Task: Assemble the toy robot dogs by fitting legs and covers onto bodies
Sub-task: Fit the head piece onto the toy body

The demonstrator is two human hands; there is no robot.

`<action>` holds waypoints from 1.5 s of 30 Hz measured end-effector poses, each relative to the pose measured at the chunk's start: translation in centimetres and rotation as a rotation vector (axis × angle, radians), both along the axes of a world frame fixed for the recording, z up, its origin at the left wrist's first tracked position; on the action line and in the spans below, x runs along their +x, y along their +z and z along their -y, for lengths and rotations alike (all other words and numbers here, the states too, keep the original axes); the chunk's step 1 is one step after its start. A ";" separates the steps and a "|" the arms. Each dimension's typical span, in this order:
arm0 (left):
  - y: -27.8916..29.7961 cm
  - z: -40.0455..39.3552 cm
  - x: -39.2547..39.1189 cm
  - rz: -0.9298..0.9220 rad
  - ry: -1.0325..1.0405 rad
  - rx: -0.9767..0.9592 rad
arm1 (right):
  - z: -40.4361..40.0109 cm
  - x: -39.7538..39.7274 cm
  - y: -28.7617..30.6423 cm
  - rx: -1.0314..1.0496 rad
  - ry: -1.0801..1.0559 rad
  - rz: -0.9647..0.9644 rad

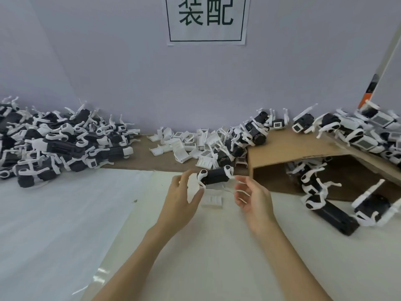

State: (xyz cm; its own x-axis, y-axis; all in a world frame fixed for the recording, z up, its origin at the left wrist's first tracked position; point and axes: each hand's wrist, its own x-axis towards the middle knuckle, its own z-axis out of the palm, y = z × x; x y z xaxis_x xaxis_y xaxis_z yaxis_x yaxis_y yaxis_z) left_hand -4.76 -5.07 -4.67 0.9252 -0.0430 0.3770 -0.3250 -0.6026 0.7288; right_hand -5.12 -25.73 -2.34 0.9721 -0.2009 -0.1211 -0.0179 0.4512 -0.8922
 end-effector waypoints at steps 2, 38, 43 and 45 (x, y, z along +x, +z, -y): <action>0.2 1.1 0.8 -0.063 -0.040 -0.101 | -0.1 0.0 -0.1 -0.030 -0.037 -0.003; 4.4 -0.3 0.5 -0.093 -0.330 -0.579 | 0.7 -0.9 0.6 -0.258 0.245 0.354; 4.3 -1.6 0.7 -0.153 -0.484 -0.530 | 0.3 -0.7 0.0 -0.244 0.250 0.414; 4.2 -1.4 0.6 -0.195 -0.493 -0.436 | 0.4 -0.5 -0.1 -0.198 0.258 0.413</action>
